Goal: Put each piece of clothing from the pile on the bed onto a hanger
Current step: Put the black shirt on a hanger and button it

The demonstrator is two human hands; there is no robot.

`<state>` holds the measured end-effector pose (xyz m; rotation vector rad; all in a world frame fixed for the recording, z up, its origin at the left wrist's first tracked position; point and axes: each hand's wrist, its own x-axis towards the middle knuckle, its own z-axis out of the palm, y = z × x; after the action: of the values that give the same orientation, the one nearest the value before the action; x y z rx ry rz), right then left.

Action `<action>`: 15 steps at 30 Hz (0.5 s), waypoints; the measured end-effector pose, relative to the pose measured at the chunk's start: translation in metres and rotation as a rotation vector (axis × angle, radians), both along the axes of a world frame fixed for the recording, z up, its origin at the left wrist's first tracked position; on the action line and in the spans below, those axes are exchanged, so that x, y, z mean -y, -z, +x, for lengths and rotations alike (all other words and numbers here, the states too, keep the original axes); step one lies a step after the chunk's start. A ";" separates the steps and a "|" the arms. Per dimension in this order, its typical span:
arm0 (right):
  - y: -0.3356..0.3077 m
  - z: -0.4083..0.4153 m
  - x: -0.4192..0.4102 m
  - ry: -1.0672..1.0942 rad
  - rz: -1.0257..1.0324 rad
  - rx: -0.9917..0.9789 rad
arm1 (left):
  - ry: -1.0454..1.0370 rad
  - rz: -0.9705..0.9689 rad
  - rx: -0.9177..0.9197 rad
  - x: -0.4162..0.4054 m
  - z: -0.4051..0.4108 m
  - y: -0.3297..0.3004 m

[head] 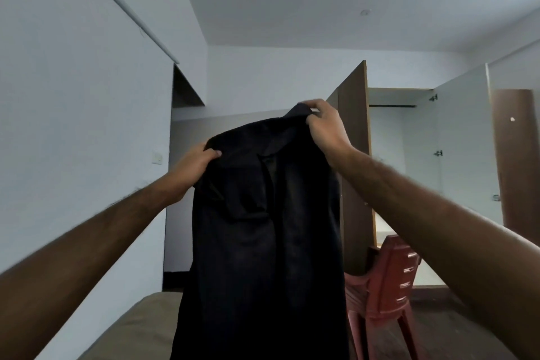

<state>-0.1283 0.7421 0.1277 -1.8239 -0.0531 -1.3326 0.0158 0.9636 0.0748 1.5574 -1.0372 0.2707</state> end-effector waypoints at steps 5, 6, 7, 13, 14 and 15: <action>-0.008 -0.007 -0.010 0.373 -0.437 -0.010 | -0.173 -0.290 -0.042 -0.018 0.004 -0.046; -0.010 -0.009 -0.013 0.341 -0.440 -0.010 | -0.230 -0.300 -0.020 -0.024 0.002 -0.056; -0.012 -0.011 -0.015 0.294 -0.440 -0.010 | -0.277 -0.308 -0.003 -0.030 -0.001 -0.065; -0.024 -0.012 -0.050 0.431 -0.502 0.148 | -0.241 -0.497 -0.014 -0.054 -0.021 -0.094; -0.025 -0.011 -0.056 0.456 -0.478 0.190 | -0.196 -0.518 0.009 -0.056 -0.027 -0.093; -0.026 -0.011 -0.061 0.476 -0.462 0.235 | -0.138 -0.540 0.036 -0.056 -0.033 -0.090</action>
<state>-0.1388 0.8029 0.1540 -2.1334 -0.0578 -1.9977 -0.0171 1.0200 0.1653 1.1342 -0.7977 0.6211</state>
